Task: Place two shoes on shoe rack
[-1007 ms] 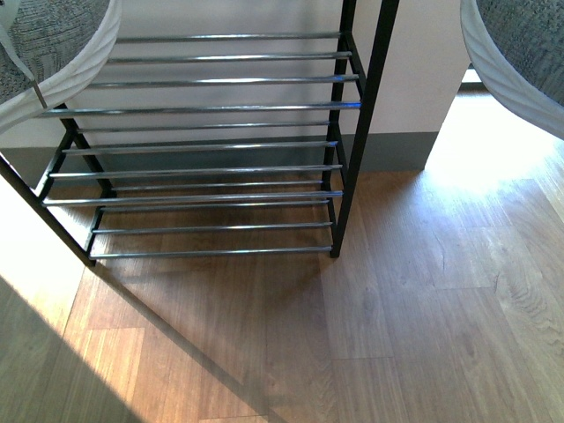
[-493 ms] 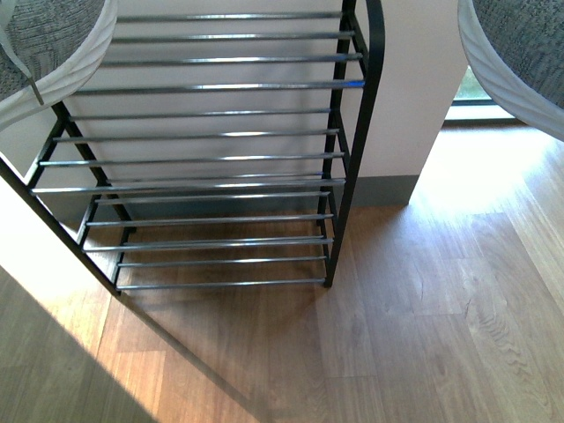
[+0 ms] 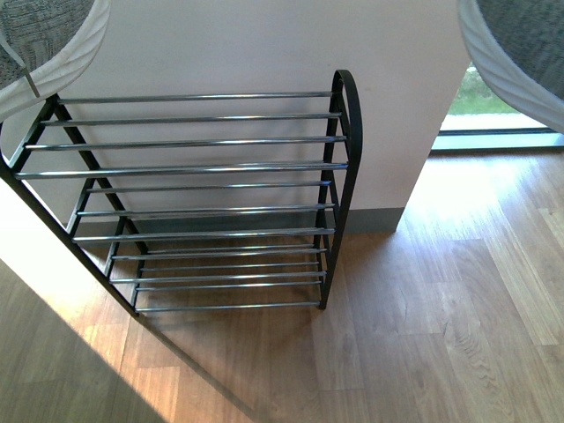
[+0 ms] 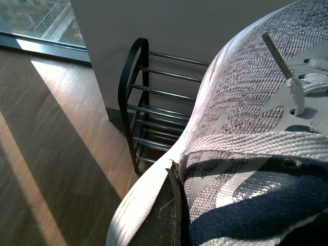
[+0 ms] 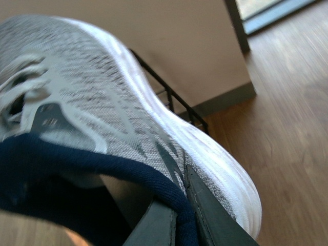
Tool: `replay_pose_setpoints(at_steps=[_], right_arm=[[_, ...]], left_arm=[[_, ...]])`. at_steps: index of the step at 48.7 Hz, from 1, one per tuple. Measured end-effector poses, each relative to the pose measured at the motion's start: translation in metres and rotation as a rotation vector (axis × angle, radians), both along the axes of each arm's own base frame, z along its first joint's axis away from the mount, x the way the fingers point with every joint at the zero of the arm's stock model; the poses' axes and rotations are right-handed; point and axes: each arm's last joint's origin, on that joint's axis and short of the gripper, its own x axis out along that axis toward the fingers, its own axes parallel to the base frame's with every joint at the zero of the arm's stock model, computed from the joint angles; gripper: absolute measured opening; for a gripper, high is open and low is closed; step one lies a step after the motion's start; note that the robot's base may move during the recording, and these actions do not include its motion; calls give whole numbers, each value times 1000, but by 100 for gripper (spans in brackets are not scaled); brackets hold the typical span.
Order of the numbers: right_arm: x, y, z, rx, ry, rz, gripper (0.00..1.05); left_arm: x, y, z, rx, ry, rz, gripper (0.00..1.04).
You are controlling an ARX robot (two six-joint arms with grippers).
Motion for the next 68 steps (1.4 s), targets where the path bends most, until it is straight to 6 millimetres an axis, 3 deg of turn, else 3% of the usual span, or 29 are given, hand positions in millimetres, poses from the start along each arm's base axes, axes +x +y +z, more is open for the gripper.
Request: replay_pose_setpoints(at_steps=[6,15,27,34,42,47,52,62,68], right_arm=[[14,9,7,-156,-201,223,1],[35,43,16,-184,-159,310,1],[81,124,14,-141,-5,276,1],[101,161,7,-85,81,252,1],[123,197,-5,-33,190,173,1],[135,210,-10,-16,237,119,1],[159,227,-19,15,298,-6,1],[199,247,-34,17,360,-217,1],[216,249,-44,33,402,-308,1]], left_arm=[[0,0,0,1,0,1,2],[0,0,0,-1,0,-3,2],[0,0,0,0,0,-1,2],[0,0,0,0,1,-1,2],[0,0,0,0,1,-1,2],[0,0,0,0,0,-1,2],[0,0,0,0,1,-1,2],[0,0,0,0,0,-1,2],[0,0,0,0,0,-1,2]])
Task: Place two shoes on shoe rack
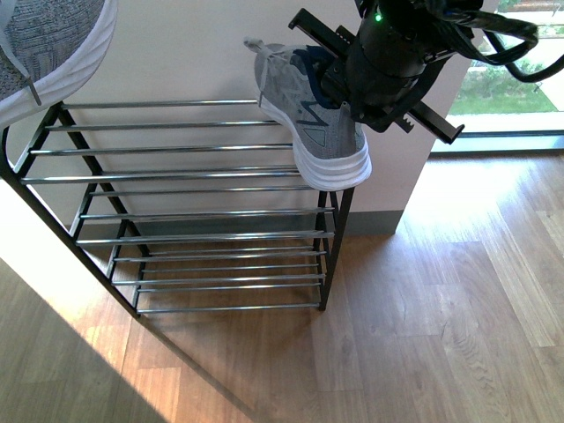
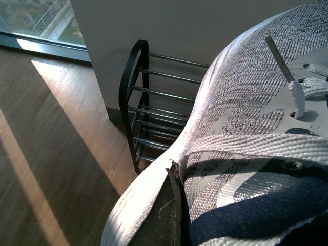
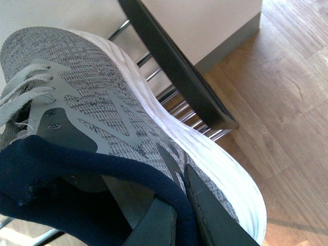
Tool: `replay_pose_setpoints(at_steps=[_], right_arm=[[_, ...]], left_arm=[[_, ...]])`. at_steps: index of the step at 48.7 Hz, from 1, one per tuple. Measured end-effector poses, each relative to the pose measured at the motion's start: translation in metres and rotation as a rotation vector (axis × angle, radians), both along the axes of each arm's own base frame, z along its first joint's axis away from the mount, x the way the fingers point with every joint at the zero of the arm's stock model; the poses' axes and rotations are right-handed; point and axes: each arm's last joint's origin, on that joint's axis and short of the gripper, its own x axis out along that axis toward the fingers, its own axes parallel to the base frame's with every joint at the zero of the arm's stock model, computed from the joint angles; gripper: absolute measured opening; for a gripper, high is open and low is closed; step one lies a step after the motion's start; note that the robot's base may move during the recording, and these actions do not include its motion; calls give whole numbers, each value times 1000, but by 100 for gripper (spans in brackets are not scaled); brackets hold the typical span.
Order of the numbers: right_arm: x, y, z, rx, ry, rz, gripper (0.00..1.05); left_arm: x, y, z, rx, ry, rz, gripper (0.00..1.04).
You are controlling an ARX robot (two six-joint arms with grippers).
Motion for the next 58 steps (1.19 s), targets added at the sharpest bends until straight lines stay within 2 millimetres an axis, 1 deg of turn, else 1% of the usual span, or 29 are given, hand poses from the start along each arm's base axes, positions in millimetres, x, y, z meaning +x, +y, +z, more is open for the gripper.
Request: replay_pose_setpoints(at_steps=[5,13,22,29,33,40,52,58], right_arm=[[14,-2,-9,-5,27,-86,1],[30,3,-10,45,47,-155,1],[35,8,-7,137,65,-178,1],[41,15,1,154,57,-189,1],[45,18,2,161,59,-192,1],[49,23,-6,151,80,-195,1],[57,26,-37,97,122,-205,1],[60,25,-37,73,88,-205,1]], left_arm=[[0,0,0,0,0,0,2],[0,0,0,0,0,0,2],[0,0,0,0,0,0,2],[0,0,0,0,0,0,2],[0,0,0,0,0,0,2],[0,0,0,0,0,0,2],[0,0,0,0,0,0,2],[0,0,0,0,0,0,2]])
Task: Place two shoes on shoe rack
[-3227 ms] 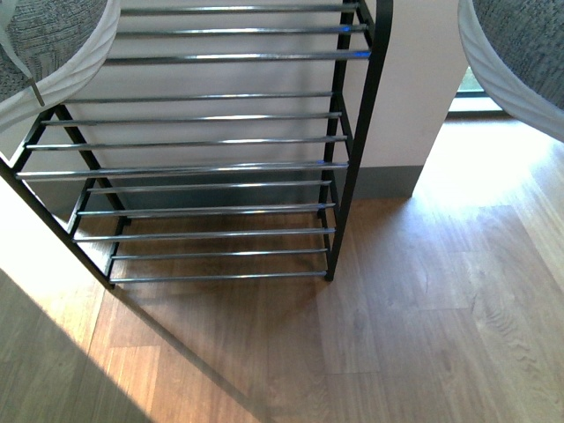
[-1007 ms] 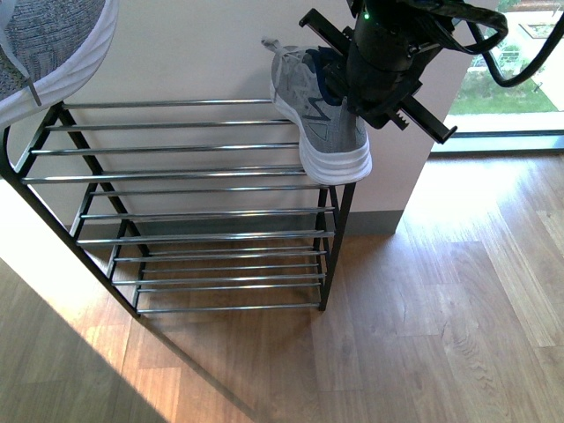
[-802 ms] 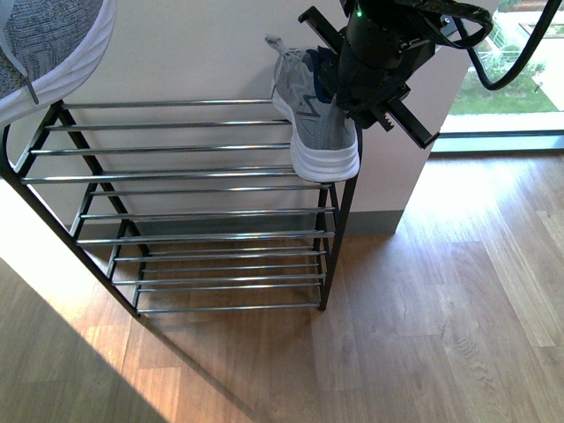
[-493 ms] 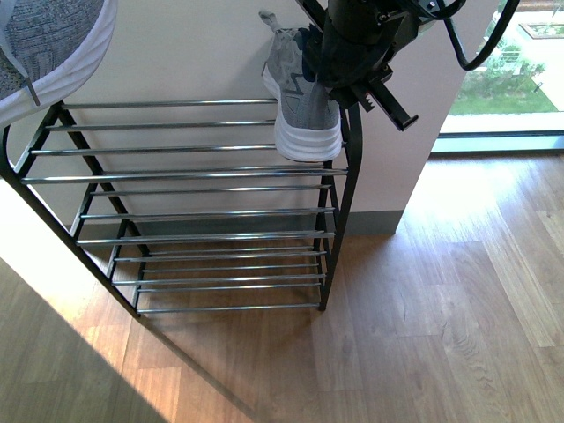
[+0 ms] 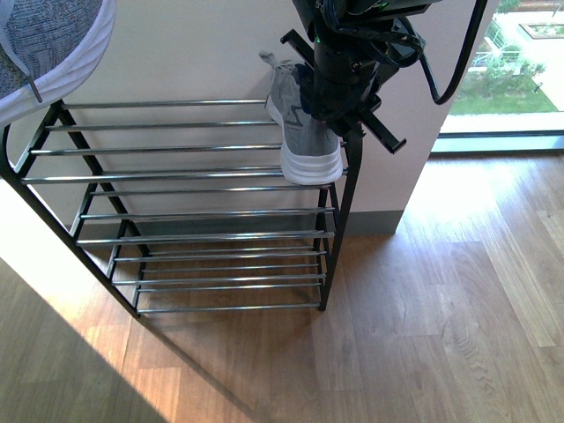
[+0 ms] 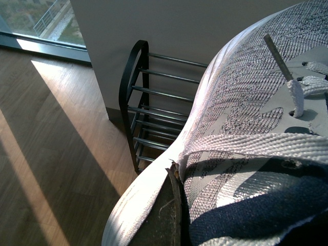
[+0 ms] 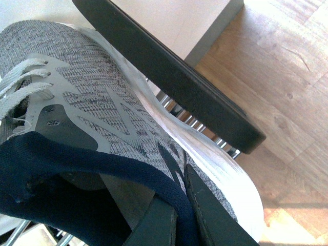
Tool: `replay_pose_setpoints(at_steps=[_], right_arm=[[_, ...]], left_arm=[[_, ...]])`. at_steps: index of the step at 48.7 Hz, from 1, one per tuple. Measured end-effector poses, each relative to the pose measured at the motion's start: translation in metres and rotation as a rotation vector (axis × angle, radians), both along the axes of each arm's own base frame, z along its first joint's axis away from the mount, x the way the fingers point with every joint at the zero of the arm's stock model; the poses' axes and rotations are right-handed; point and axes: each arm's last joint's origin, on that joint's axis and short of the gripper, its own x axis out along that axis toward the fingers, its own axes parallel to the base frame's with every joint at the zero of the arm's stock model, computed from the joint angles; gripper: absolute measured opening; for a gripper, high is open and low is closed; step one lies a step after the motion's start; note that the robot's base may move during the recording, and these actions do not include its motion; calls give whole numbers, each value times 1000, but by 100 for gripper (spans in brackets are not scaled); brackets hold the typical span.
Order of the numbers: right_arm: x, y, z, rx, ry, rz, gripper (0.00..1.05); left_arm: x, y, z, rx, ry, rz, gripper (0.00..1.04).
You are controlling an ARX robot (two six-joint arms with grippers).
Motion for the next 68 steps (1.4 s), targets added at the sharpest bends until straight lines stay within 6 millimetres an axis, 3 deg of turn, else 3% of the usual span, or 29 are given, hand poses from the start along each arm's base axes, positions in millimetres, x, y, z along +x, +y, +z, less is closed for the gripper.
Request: replay_pose_setpoints(at_steps=[4,8,14,21,29,37,48,55,60,64,68], right_arm=[[-1,-4,-6,-12,-24,17,3],[-2,-6,-14,-27,-45,31,19],[-3,-9,-9,-29,-85,65,37],[-25,-21,22,7,-202,160,67],[-71,-35,56,49,-309,312,97],[-151,-65,77,59,-409,522,96],[-234,-162,92,-15,-498,699,96],[-264,-199,107,-83,-635,720,96],[-268,-204,113,-118,-674,721,96],[-271,-204,103,-450,-764,547,82],[-281,-211,99,-669,-784,406,64]], left_arm=[[0,0,0,0,0,0,2],[0,0,0,0,0,0,2],[0,0,0,0,0,0,2],[0,0,0,1,0,1,2],[0,0,0,0,0,0,2],[0,0,0,0,0,0,2],[0,0,0,0,0,0,2],[0,0,0,0,0,0,2],[0,0,0,1,0,3,2],[0,0,0,-1,0,-2,2],[0,0,0,1,1,2,2]])
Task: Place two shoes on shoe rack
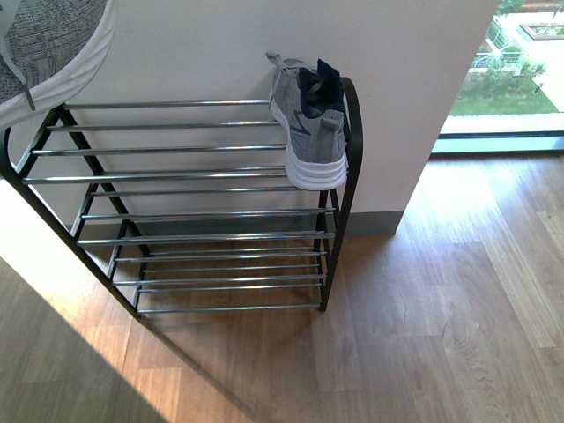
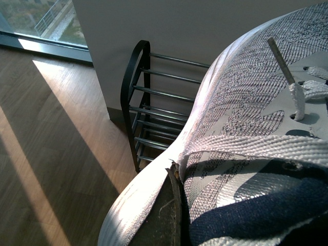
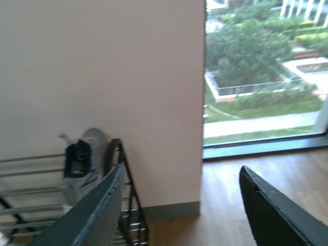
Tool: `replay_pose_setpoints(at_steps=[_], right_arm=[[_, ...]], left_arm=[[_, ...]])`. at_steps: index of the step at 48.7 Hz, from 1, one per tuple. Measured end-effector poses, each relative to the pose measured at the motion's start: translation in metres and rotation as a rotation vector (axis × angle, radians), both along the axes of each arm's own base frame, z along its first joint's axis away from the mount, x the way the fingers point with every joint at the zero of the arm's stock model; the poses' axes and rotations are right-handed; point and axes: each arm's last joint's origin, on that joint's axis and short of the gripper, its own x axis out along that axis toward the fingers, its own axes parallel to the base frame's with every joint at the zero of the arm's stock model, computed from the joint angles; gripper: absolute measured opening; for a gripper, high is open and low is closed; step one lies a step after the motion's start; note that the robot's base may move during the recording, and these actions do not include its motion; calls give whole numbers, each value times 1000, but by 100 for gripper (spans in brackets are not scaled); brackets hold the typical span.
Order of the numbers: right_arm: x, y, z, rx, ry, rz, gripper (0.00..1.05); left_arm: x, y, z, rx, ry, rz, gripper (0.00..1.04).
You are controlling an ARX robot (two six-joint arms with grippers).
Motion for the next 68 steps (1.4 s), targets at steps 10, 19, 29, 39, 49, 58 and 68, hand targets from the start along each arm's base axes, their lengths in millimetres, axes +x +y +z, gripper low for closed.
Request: replay_pose_setpoints(at_steps=[10,19,29,39,49,58,68], right_arm=[[-17,-10,-13,-71,-1,14,26],[-29,-17,-19,-86,-4,-15,1],[-37,-17,-24,-86,-4,-15,1],[-43,-17,-28,-87,-25,-17,1],[-52,-17,-27,-86,-31,-14,1],[-57,-17,-27,-86,-34,-14,1],[-62,-17,-27,-86,-34,-14,1]], left_arm=[[0,0,0,-2,1,-5,2],[0,0,0,1,0,1,2],[6,-2,-2,4,102,84,2],[58,-18,-22,-136,212,123,2],[146,-46,-30,-275,236,96,2],[203,-71,-59,-362,328,116,2],[249,-102,-93,-391,406,102,2]])
